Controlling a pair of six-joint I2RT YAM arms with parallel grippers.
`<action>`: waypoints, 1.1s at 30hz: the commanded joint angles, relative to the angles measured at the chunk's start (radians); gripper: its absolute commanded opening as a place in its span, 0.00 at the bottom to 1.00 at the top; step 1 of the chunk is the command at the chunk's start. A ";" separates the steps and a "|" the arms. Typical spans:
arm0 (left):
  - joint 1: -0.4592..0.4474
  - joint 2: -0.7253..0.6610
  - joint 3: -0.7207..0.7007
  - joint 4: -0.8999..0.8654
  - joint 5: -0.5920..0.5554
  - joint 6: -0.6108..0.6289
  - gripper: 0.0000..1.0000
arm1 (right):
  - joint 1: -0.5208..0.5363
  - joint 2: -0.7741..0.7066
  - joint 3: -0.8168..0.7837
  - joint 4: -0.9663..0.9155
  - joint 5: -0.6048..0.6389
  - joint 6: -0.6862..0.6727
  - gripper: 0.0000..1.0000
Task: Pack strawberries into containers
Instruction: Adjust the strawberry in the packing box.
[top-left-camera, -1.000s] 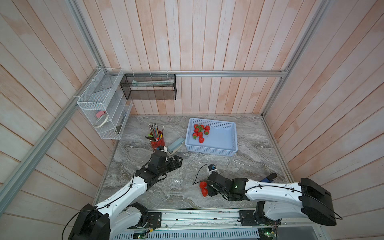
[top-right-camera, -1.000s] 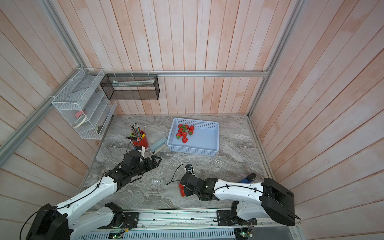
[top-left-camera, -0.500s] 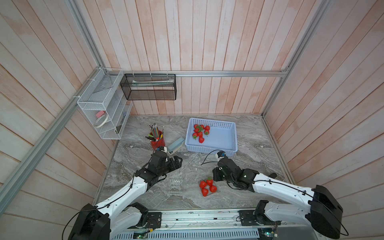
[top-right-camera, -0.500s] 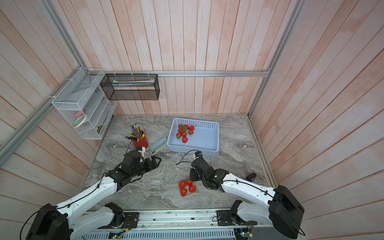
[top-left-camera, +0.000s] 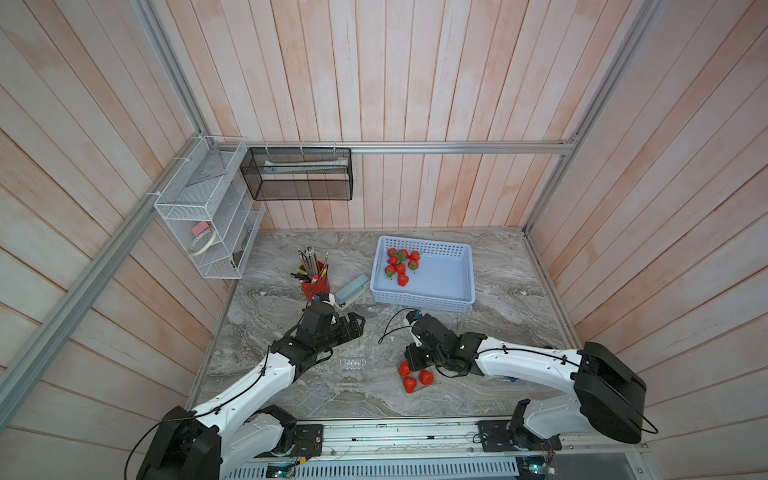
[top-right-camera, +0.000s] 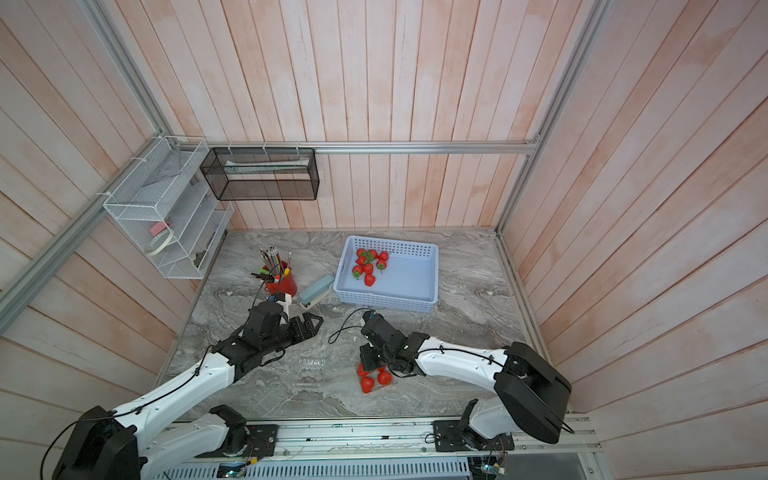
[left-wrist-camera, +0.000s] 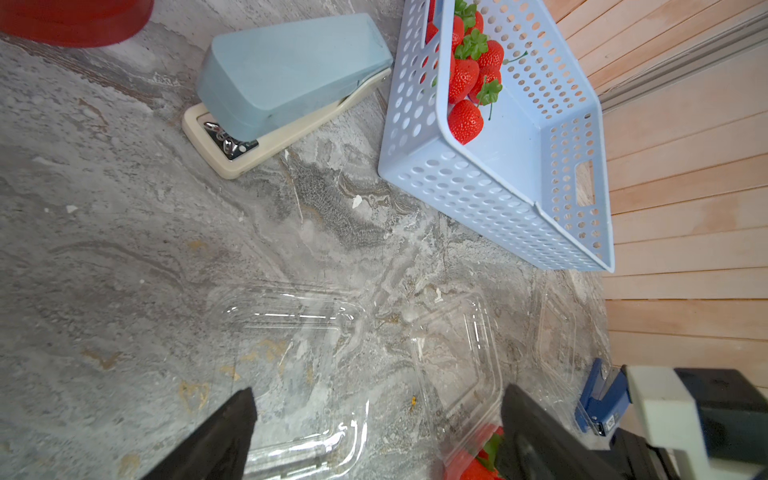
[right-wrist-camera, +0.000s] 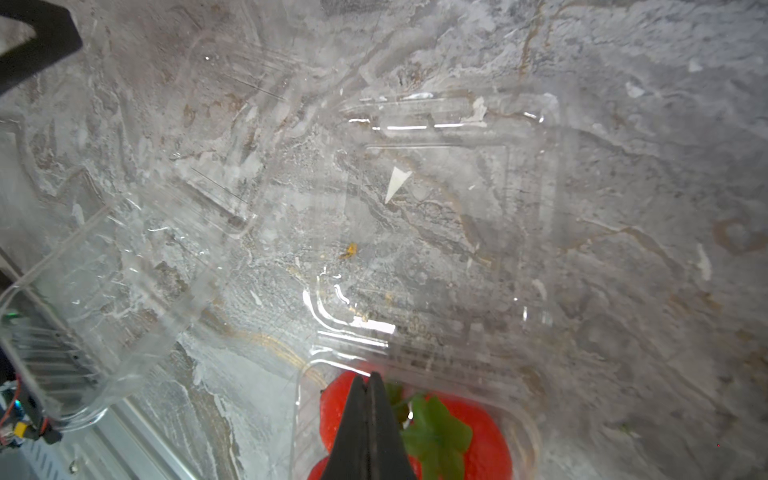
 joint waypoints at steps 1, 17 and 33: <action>-0.003 0.004 0.015 0.007 -0.008 0.019 0.94 | 0.022 -0.007 -0.016 0.035 -0.008 0.038 0.02; 0.000 0.018 0.073 -0.023 -0.029 0.081 0.94 | 0.090 -0.319 -0.036 -0.400 0.125 0.204 0.15; 0.011 0.043 0.083 -0.006 -0.011 0.088 0.94 | 0.005 -0.548 -0.275 -0.294 -0.041 0.395 0.46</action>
